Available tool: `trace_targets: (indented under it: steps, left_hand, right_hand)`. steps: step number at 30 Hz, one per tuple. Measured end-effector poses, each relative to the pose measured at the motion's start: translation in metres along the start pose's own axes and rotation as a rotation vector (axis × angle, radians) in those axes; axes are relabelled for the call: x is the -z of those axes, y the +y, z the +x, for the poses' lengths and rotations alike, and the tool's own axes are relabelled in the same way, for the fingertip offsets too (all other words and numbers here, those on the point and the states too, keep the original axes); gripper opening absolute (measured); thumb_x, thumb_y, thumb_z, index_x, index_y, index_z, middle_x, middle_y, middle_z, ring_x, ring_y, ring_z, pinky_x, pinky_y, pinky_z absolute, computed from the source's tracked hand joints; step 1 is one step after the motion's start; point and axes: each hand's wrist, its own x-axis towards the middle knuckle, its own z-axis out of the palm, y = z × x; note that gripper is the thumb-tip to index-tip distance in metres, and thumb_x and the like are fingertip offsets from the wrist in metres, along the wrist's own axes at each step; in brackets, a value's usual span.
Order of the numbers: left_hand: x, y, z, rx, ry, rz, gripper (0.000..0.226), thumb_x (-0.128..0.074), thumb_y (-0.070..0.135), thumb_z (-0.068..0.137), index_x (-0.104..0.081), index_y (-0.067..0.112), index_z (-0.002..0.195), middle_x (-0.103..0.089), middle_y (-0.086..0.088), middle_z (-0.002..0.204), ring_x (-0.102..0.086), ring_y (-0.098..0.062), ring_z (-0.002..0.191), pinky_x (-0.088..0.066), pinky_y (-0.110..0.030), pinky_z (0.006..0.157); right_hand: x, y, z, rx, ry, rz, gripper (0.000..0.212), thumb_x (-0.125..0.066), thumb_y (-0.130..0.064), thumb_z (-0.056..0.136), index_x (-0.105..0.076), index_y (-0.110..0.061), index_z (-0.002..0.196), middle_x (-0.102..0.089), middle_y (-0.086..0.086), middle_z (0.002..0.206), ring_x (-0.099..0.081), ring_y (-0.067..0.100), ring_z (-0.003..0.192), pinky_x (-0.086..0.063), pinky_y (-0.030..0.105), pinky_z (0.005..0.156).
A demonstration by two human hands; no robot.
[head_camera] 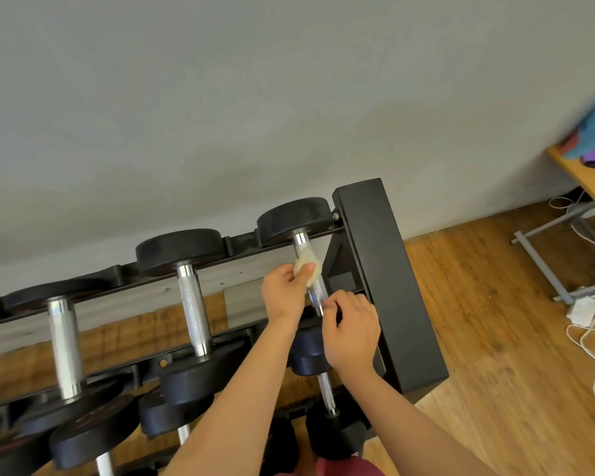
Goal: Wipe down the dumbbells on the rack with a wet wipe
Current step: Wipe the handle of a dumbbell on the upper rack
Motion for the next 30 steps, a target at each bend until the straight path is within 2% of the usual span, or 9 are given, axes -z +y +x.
trace_targets:
  steps: [2,7,12,17,20,22,25,28,30]
  left_hand:
    - [0.001,-0.003,-0.002,-0.027,0.042,0.028,0.022,-0.064,0.026,0.093,-0.066,0.011,0.077,-0.06,0.005,0.068,-0.055,-0.004,0.063,-0.04,-0.007,0.055]
    - [-0.004,0.007,0.009,0.022,0.036,-0.001,0.019,-0.059,0.026,0.096,-0.065,0.012,0.085,-0.059,0.008,0.073,-0.054,-0.001,0.068,-0.039,-0.009,0.057]
    - [-0.008,-0.005,-0.002,0.044,0.109,-0.06,0.023,-0.059,0.022,0.096,-0.063,0.009,0.077,-0.056,0.004,0.067,-0.05,-0.005,0.063,-0.039,-0.017,0.059]
    - [-0.006,-0.001,0.001,0.15,0.198,-0.137,0.008,-0.067,0.023,0.091,-0.061,0.017,0.093,-0.06,0.002,0.09,-0.056,-0.012,0.082,-0.041,-0.018,0.065]
    - [-0.002,0.001,0.005,0.188,0.261,-0.14,0.029,-0.073,0.021,0.085,-0.049,0.017,0.1,-0.052,0.001,0.091,-0.053,-0.012,0.081,-0.04,-0.016,0.064]
    - [-0.002,0.004,0.003,0.165,0.247,-0.163,0.024,-0.072,0.016,0.086,-0.05,0.015,0.095,-0.052,0.006,0.082,-0.052,-0.007,0.075,-0.043,-0.017,0.068]
    - [-0.002,0.002,-0.001,0.081,0.209,-0.176,0.009,-0.067,0.01,0.089,-0.061,0.017,0.089,-0.061,0.01,0.087,-0.056,-0.003,0.082,-0.048,-0.018,0.077]
    - [-0.002,-0.003,-0.005,0.044,0.116,-0.195,0.018,-0.062,0.009,0.093,-0.069,0.013,0.109,-0.064,0.01,0.101,-0.058,0.001,0.09,-0.047,-0.014,0.082]
    - [-0.001,-0.003,-0.006,0.076,0.02,-0.243,0.027,-0.06,0.011,0.095,-0.064,0.013,0.121,-0.063,0.009,0.107,-0.059,-0.003,0.099,-0.048,-0.019,0.09]
  right_hand:
    - [0.0,-0.001,0.0,-0.002,-0.001,-0.004,0.027,-0.04,-0.028,0.091,-0.059,-0.022,0.073,-0.056,-0.011,0.068,-0.046,0.007,0.066,-0.035,0.021,0.064]
    - [0.001,-0.001,0.001,-0.003,-0.005,-0.01,0.028,-0.039,-0.029,0.09,-0.059,-0.021,0.072,-0.057,-0.01,0.068,-0.045,0.005,0.066,-0.029,0.012,0.064]
    - [0.002,-0.002,0.001,0.001,0.01,0.009,0.028,-0.04,-0.027,0.09,-0.06,-0.021,0.071,-0.056,-0.011,0.067,-0.046,0.006,0.065,-0.033,0.017,0.064]
    - [0.002,-0.003,0.001,0.002,0.015,0.006,0.028,-0.04,-0.027,0.09,-0.06,-0.021,0.071,-0.056,-0.011,0.067,-0.045,0.005,0.065,-0.031,0.013,0.064]
    - [0.002,-0.002,0.001,-0.007,0.006,0.001,0.029,-0.039,-0.027,0.09,-0.06,-0.021,0.071,-0.057,-0.011,0.067,-0.046,0.005,0.066,-0.03,0.012,0.065]
    - [0.002,-0.002,0.001,-0.005,0.004,-0.005,0.029,-0.038,-0.028,0.09,-0.06,-0.021,0.072,-0.057,-0.01,0.068,-0.046,0.005,0.066,-0.03,0.011,0.065]
    - [0.003,-0.003,0.001,0.002,0.011,-0.011,0.03,-0.038,-0.029,0.09,-0.061,-0.02,0.072,-0.058,-0.01,0.068,-0.046,0.004,0.065,-0.029,0.01,0.064]
    - [0.002,-0.001,0.001,0.004,0.015,-0.019,0.03,-0.039,-0.028,0.09,-0.061,-0.02,0.072,-0.058,-0.009,0.068,-0.047,0.006,0.065,-0.029,0.011,0.064]
    - [0.001,-0.001,0.001,0.002,0.009,-0.018,0.03,-0.039,-0.028,0.091,-0.061,-0.02,0.072,-0.058,-0.009,0.068,-0.047,0.006,0.065,-0.03,0.011,0.064]
